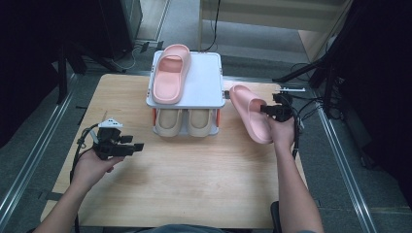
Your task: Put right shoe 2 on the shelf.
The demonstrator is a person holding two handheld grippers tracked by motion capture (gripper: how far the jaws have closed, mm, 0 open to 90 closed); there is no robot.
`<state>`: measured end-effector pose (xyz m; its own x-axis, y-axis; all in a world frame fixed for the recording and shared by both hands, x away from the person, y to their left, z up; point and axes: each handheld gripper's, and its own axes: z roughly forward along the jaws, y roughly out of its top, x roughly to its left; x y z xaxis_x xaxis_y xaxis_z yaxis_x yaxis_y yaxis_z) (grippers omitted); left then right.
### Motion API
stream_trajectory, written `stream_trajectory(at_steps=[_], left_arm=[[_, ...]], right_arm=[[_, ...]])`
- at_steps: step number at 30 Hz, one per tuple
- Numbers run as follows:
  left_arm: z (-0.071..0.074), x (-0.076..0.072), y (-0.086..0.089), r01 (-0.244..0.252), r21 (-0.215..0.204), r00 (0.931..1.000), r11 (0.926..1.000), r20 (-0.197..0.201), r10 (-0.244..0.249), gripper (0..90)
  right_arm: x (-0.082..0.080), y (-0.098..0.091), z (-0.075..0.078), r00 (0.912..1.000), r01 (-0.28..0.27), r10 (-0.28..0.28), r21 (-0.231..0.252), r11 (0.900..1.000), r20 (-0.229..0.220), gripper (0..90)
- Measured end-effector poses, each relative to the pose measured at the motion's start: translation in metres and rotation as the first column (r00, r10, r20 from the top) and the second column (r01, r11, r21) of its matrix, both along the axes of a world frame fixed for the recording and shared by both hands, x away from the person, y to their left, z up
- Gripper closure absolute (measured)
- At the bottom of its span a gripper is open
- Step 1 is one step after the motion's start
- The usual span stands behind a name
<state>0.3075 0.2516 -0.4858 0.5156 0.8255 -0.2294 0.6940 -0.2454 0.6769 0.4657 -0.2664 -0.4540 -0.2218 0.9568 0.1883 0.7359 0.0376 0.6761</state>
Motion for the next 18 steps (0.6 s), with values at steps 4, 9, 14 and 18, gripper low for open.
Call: stream_trajectory(at_steps=[4,9,14,18], left_arm=[[0.000,0.003,-0.003,0.010,-0.001,0.9999,0.9999,-0.002,-0.010,38.2],[0.000,0.005,-0.005,0.018,-0.001,0.9998,0.9998,-0.009,-0.018,38.2],[0.000,0.006,-0.006,0.018,-0.001,0.9998,0.9998,-0.010,-0.018,38.0],[0.002,0.005,-0.004,0.009,-0.006,1.0000,0.9999,0.000,-0.009,38.1]], right_arm=[[0.002,0.001,0.015,1.0000,-0.002,0.002,-0.008,1.0000,0.004,82.7],[0.006,0.004,0.042,0.9996,-0.014,0.014,-0.036,0.9992,0.022,82.6],[0.009,0.007,0.069,0.9987,-0.020,0.022,-0.045,0.9988,0.047,82.5],[0.013,0.015,0.090,0.9979,-0.038,0.041,-0.068,0.9970,0.051,82.3]])
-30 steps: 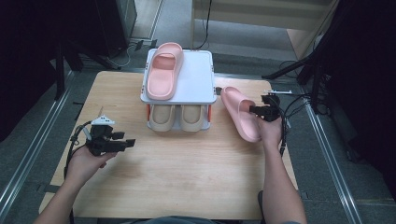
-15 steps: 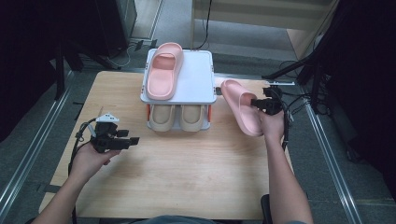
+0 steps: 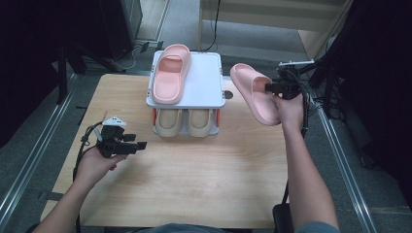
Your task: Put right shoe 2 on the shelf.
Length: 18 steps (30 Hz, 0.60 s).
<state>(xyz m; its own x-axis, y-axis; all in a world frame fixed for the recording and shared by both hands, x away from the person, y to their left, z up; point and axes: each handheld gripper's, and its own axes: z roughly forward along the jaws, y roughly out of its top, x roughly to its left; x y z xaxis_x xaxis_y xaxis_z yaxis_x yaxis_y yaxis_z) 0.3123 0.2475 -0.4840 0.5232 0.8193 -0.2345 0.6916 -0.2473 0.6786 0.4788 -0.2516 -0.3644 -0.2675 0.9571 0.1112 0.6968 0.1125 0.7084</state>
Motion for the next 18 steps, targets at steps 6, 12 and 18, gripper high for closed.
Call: stream_trajectory(at_steps=[6,12,18], left_arm=[[0.000,0.001,0.000,0.000,-0.028,0.9998,0.9996,-0.018,0.000,38.0],[-0.002,0.002,-0.001,0.006,-0.021,0.9998,0.9998,-0.018,-0.006,38.2],[-0.002,0.005,-0.003,0.025,-0.007,0.9996,0.9997,-0.010,-0.025,38.9]], right_arm=[[0.006,0.018,0.027,0.9996,-0.023,0.023,-0.010,0.9997,0.019,81.7],[0.017,0.045,0.045,0.9971,-0.062,0.063,-0.037,0.9974,0.042,81.1],[0.035,0.076,0.044,0.9976,-0.067,0.067,-0.034,0.9972,0.015,80.3]])
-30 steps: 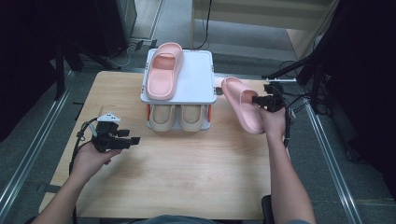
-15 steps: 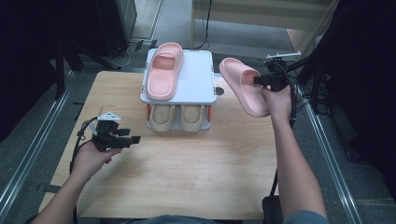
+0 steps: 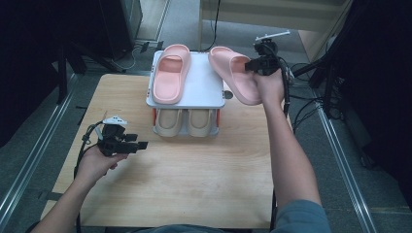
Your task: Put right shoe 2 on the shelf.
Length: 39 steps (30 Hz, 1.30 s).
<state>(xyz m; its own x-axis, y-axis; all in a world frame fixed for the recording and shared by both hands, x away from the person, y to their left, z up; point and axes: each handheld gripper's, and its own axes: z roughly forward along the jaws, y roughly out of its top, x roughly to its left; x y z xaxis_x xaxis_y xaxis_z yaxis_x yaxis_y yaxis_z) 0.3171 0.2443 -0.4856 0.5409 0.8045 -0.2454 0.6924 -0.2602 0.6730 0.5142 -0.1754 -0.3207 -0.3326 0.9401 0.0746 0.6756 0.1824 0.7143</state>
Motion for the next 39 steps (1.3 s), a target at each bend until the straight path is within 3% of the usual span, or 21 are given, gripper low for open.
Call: stream_trajectory(at_steps=[9,17,23,27,39], left_arm=[[0.002,0.003,0.000,0.024,-0.004,0.9997,0.9997,0.008,-0.024,39.0],[0.004,0.004,0.002,0.021,-0.009,0.9997,0.9997,0.016,-0.021,39.1],[0.003,0.004,-0.001,0.024,0.005,0.9995,0.9997,0.020,-0.024,39.1],[0.003,0.005,-0.001,0.025,0.010,0.9996,0.9996,0.017,-0.025,39.1],[0.001,0.008,-0.008,0.036,0.021,0.9991,0.9991,0.020,-0.036,39.1]], right_arm=[[0.024,0.040,-0.002,0.9998,0.019,-0.019,-0.057,0.9982,-0.008,79.2],[0.035,0.069,-0.005,0.9991,0.039,-0.041,-0.127,0.9911,-0.012,77.2],[0.029,0.082,-0.007,0.9999,0.010,-0.011,-0.114,0.9934,-0.009,73.9],[0.022,0.079,-0.005,0.9993,-0.023,0.021,-0.049,0.9985,-0.031,68.2],[-0.001,0.082,-0.007,0.9914,-0.126,0.125,-0.007,0.9920,-0.036,63.3]])
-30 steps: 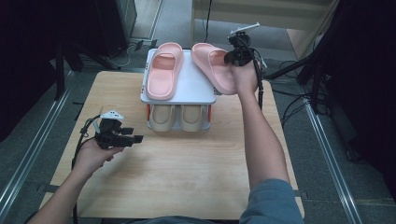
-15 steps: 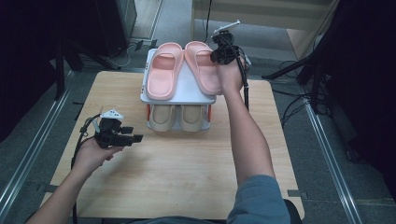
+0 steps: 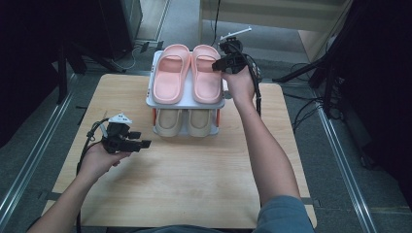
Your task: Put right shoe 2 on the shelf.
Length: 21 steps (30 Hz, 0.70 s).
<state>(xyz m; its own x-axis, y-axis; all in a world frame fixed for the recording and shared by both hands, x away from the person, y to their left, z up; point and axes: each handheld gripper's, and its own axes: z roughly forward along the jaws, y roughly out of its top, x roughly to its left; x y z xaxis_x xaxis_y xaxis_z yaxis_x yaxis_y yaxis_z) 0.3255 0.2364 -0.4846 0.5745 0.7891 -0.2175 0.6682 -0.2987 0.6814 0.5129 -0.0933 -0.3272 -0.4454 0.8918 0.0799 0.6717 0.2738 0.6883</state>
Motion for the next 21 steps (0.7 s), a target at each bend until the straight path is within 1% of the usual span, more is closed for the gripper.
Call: stream_trajectory(at_steps=[1,2,5,7,10,12,16,18,20,21], left_arm=[[-0.0001,0.0004,-0.0002,0.000,-0.004,1.0000,1.0000,0.001,0.000,39.1],[0.0008,0.0013,-0.0002,0.005,0.001,1.0000,1.0000,-0.008,-0.005,39.1],[0.0012,0.0028,-0.0022,0.006,0.002,1.0000,1.0000,-0.003,-0.006,39.1],[0.0011,0.0034,-0.0035,0.012,0.007,0.9999,0.9999,-0.006,-0.011,39.1],[0.0008,0.0042,-0.0046,0.018,0.010,0.9998,0.9998,-0.008,-0.018,39.1],[0.0010,0.0042,-0.0053,0.018,0.006,0.9998,0.9998,-0.005,-0.018,39.1],[0.0015,0.0048,-0.0057,0.021,0.007,0.9998,0.9998,-0.007,-0.020,39.1],[0.0014,0.0050,-0.0060,0.023,0.007,0.9997,0.9997,-0.006,-0.023,39.1],[0.0014,0.0052,-0.0062,0.025,0.008,0.9997,0.9997,-0.007,-0.025,39.1],[0.0013,0.0053,-0.0063,0.025,0.008,0.9997,0.9997,-0.008,-0.025,39.1]], right_arm=[[-0.0009,0.0004,-0.0005,1.0000,-0.005,0.005,0.008,1.0000,0.001,62.9],[-0.0021,0.0008,-0.0009,1.0000,-0.010,0.010,0.015,0.9998,0.002,62.4],[-0.0036,0.0014,-0.0014,0.9998,-0.021,0.021,0.049,0.9986,0.001,61.6],[-0.0037,0.0022,-0.0019,0.9996,-0.030,0.029,0.064,0.9975,0.004,60.8],[-0.0037,0.0036,-0.0028,0.9996,-0.027,0.027,0.074,0.9968,0.007,59.6],[-0.0034,0.0041,-0.0037,0.9993,-0.036,0.035,0.078,0.9963,0.015,58.1],[-0.0051,0.0039,-0.0037,0.9988,-0.044,0.043,0.069,0.9966,0.022,57.7],[-0.0058,0.0014,-0.0043,0.9982,-0.052,0.049,0.092,0.9944,0.034,56.4],[-0.0071,-0.0008,-0.0049,0.9982,-0.051,0.047,0.109,0.9927,0.036,56.1],[-0.0074,-0.0019,-0.0059,0.9977,-0.058,0.054,0.111,0.9921,0.041,56.1]])
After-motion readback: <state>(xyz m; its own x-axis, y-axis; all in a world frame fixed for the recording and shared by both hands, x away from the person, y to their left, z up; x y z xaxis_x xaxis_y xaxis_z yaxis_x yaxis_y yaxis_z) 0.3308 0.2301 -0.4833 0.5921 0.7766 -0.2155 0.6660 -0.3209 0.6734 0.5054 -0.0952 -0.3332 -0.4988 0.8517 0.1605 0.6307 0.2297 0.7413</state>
